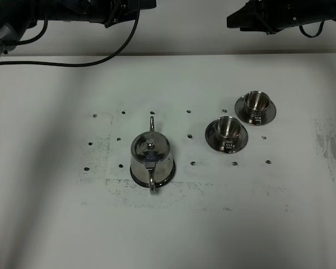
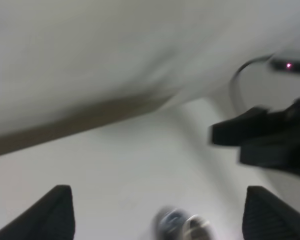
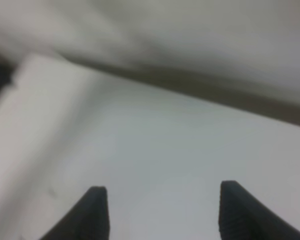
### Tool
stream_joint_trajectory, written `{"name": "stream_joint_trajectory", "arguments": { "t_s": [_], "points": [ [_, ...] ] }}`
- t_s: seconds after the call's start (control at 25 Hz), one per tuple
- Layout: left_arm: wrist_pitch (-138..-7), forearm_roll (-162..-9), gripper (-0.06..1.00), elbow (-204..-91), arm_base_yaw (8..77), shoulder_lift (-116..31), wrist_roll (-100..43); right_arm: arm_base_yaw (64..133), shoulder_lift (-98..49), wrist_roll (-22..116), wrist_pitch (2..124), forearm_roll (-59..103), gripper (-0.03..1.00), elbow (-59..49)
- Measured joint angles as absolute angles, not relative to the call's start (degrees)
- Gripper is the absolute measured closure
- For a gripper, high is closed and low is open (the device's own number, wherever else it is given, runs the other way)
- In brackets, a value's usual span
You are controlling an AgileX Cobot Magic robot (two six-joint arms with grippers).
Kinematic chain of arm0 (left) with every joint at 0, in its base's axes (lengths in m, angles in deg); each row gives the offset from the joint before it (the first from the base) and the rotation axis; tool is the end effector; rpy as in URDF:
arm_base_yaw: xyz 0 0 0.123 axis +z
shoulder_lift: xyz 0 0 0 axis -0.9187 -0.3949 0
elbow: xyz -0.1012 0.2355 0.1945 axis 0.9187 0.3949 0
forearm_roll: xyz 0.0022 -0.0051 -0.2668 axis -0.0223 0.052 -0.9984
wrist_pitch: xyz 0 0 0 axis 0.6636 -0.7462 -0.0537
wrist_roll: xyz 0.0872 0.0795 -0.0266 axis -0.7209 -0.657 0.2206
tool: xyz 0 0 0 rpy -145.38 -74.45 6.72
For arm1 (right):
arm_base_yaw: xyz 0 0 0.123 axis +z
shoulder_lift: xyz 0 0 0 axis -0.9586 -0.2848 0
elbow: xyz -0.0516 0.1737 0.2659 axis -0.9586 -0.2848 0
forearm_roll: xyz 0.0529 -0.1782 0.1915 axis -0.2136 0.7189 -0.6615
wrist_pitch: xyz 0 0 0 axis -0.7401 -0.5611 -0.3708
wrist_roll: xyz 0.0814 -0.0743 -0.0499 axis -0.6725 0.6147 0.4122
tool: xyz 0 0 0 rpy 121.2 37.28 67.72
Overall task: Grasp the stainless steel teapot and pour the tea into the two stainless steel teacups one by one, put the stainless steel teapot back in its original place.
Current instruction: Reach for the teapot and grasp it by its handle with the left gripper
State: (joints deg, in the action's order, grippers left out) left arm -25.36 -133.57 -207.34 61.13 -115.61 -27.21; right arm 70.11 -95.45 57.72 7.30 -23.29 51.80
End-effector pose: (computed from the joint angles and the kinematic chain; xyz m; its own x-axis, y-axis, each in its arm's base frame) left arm 0.6167 -0.1438 0.2375 -0.6865 -0.1441 -0.7127 0.4737 0.6550 -0.5887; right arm 0.6021 0.0521 0.2206 -0.7796 0.0006 -0.6262 -0.4348 0.7192 0.5420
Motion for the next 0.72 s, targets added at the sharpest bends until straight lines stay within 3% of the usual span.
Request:
{"name": "stream_joint_trajectory", "arguments": {
  "t_s": [0.28,0.72],
  "points": [
    [-22.69,-115.41,0.28,-205.85,59.98,-112.25,-24.69,70.72,-91.65,48.93,2.57,0.08,0.5,53.79],
    [-25.0,-106.3,0.31,-180.74,58.35,-86.64,-28.87,72.95,-62.03,42.39,2.06,14.3,0.5,36.55]
  ]
}}
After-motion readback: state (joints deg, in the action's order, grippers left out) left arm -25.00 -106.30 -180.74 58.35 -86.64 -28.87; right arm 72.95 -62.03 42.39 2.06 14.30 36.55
